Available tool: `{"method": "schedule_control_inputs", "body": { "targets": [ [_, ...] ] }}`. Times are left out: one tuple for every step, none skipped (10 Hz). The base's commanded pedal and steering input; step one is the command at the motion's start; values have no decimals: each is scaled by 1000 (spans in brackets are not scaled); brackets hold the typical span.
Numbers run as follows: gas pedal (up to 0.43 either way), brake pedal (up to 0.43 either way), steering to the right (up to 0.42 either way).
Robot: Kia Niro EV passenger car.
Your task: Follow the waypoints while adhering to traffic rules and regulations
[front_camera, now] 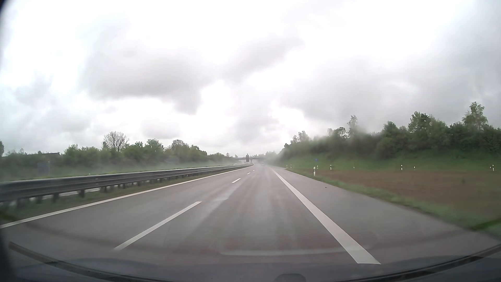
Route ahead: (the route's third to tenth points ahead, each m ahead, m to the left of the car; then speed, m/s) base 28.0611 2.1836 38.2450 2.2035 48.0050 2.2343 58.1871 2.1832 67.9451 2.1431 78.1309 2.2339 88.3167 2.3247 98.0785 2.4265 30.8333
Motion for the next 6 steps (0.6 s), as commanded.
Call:
{"method": "schedule_control_inputs", "body": {
  "targets": [
    [280,0,-4],
    [280,0,-4],
    [280,0,-4],
    [280,0,-3],
    [280,0,-3],
    [280,0,-3]
  ]
}}
